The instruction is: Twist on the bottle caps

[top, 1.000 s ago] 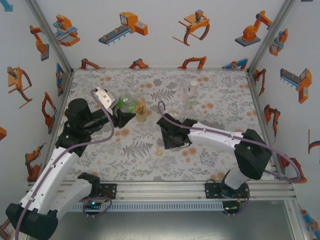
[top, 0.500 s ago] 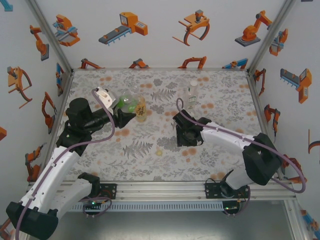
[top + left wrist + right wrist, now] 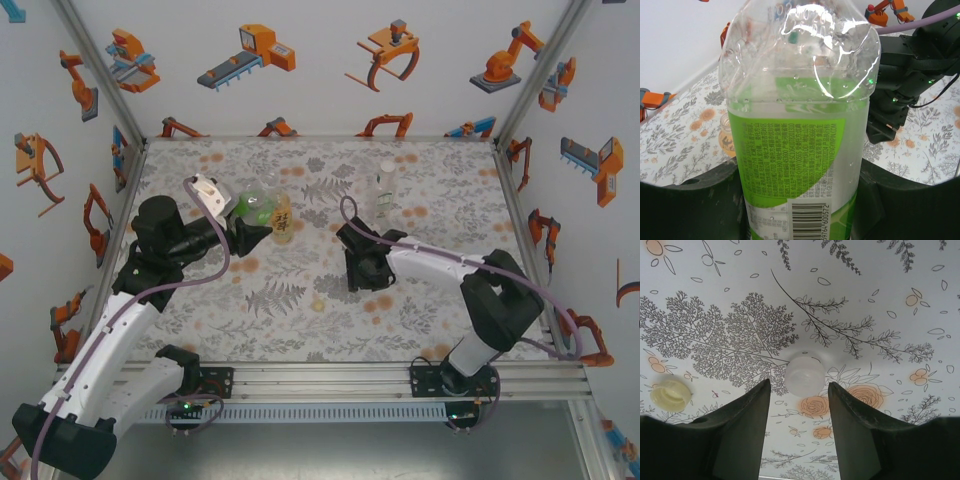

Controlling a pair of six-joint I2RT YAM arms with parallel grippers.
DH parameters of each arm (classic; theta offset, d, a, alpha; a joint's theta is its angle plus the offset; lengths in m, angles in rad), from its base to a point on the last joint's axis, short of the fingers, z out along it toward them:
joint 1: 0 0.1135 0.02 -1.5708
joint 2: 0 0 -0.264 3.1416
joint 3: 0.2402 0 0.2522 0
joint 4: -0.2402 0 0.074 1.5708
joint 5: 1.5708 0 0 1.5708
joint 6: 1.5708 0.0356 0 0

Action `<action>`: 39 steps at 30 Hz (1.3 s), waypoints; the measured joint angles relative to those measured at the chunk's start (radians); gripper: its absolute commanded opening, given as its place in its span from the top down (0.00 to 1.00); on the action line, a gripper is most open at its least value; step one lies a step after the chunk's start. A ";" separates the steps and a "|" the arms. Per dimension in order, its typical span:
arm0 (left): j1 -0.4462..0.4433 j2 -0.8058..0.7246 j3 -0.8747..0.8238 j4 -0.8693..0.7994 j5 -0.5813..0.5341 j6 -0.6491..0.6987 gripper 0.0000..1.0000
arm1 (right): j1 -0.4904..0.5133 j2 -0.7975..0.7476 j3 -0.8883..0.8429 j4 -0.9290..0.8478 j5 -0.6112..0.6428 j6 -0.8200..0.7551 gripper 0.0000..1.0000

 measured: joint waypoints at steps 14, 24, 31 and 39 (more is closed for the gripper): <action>0.000 0.002 0.000 0.000 0.003 0.000 1.00 | -0.002 0.051 0.011 0.014 0.005 -0.003 0.55; 0.000 0.006 0.000 0.000 0.004 0.000 1.00 | -0.023 0.051 -0.001 0.043 -0.002 -0.003 0.58; 0.000 0.009 0.000 0.000 0.004 0.000 1.00 | -0.024 0.051 -0.004 0.040 -0.022 -0.003 0.56; 0.000 0.009 0.000 0.000 0.004 0.000 1.00 | -0.024 0.051 -0.004 0.031 -0.032 -0.003 0.58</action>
